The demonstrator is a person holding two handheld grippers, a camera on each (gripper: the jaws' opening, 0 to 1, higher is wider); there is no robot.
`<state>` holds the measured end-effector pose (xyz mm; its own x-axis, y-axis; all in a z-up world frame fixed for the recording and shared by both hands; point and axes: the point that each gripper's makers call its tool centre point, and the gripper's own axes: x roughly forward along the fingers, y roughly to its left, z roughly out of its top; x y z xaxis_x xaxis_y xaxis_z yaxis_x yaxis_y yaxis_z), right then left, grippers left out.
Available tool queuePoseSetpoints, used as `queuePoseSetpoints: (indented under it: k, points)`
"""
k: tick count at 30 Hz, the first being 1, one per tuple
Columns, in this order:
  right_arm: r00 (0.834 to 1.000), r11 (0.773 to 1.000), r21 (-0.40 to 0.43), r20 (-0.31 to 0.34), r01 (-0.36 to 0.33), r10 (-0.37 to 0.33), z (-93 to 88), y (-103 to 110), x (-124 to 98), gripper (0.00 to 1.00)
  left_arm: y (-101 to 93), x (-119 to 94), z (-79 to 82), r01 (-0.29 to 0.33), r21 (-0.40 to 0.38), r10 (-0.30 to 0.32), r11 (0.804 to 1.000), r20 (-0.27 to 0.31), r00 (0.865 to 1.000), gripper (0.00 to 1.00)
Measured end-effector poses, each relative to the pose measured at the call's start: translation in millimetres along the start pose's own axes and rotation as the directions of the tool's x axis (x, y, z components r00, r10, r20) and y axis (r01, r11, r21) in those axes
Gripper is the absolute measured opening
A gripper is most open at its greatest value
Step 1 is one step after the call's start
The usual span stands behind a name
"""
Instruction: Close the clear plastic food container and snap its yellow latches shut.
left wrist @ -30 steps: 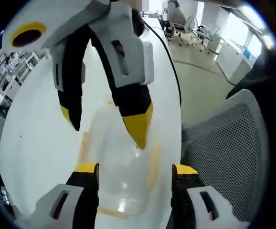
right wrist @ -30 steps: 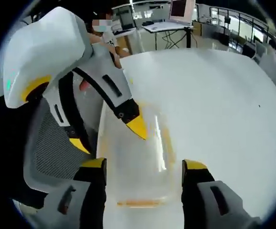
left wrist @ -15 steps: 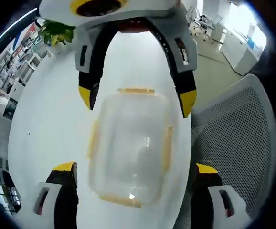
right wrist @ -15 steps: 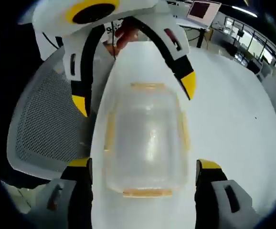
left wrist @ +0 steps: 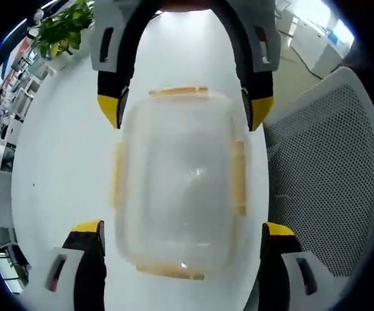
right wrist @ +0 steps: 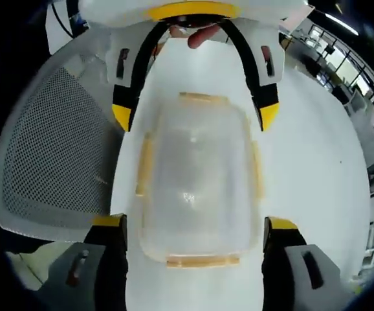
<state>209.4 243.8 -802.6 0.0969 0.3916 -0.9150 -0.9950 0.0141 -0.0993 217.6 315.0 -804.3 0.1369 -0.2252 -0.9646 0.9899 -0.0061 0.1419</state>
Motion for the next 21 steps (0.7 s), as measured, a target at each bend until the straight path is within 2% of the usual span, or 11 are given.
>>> queuePoseSetpoints:
  k: [11, 14, 17, 21]
  points:
    - [1.000, 1.000, 0.004, -0.026, 0.011, -0.011, -5.0, -3, 1, 0.79, 6.1, 8, -3.0, -0.001, 0.024, 0.002, 1.000, -0.020, 1.000, 0.92]
    - [0.999, 1.000, -0.006, -0.034, 0.017, -0.017, -6.4, -6, 1, 0.76, 4.7, 11, -3.4, 0.014, 0.019, -0.014, 1.000, -0.025, 1.000, 0.86]
    - [0.999, 1.000, -0.001, -0.033, 0.007, -0.007, -6.8, -6, 2, 0.76, 8.4, 14, -6.4, -0.007, 0.064, 0.010, 0.998, -0.049, 0.999, 0.82]
    - [0.999, 1.000, 0.004, -0.032, 0.001, -0.001, -7.3, -6, 2, 0.76, 7.2, 14, -5.1, 0.000, 0.038, 0.001, 0.999, -0.041, 0.999, 0.82]
